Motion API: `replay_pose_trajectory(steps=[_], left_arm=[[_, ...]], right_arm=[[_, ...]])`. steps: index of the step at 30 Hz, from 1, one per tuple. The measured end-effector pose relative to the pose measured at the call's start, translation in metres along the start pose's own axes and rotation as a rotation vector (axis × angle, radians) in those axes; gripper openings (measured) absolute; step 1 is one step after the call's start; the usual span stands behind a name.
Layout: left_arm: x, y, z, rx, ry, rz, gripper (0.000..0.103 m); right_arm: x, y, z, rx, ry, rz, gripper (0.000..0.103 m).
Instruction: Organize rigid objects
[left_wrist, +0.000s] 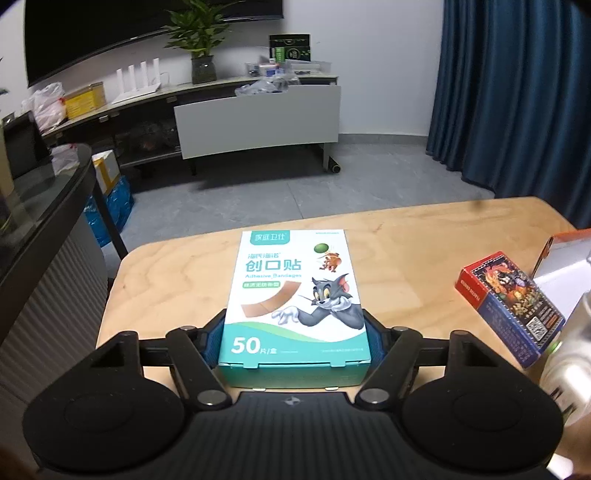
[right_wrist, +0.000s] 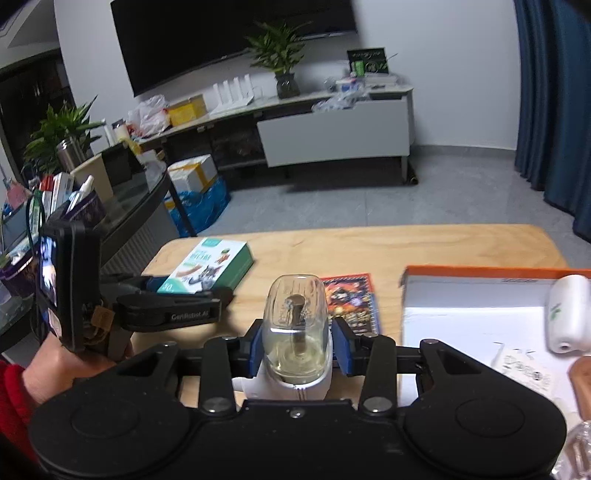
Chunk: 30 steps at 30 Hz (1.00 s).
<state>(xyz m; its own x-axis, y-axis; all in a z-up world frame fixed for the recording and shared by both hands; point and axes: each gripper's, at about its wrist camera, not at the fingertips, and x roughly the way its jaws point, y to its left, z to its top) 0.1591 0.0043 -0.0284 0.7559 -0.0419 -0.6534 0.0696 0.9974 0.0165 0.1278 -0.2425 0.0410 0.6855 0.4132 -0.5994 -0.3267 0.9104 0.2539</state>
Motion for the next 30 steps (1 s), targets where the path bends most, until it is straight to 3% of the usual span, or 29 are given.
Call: replay_pose_trajectory(steps=[10, 18, 27, 30], left_arm=[[-0.079, -0.012, -0.012, -0.059, -0.066, 0.004, 0.071], [-0.145, -0.052, -0.015, -0.055, -0.132, -0.006, 0.072], [-0.194, -0.125, -0.02, -0.087, -0.162, -0.111, 0.072], [-0.199, -0.149, -0.022, -0.106, -0.15, -0.183, 0.072]], right_arm=[[-0.048, -0.009, 0.0, 0.022, -0.091, -0.017, 0.048], [-0.108, -0.028, -0.011, 0.045, -0.172, -0.067, 0.048], [-0.178, -0.072, -0.035, 0.097, -0.246, -0.161, 0.048], [-0.196, -0.086, -0.042, 0.118, -0.266, -0.189, 0.048]])
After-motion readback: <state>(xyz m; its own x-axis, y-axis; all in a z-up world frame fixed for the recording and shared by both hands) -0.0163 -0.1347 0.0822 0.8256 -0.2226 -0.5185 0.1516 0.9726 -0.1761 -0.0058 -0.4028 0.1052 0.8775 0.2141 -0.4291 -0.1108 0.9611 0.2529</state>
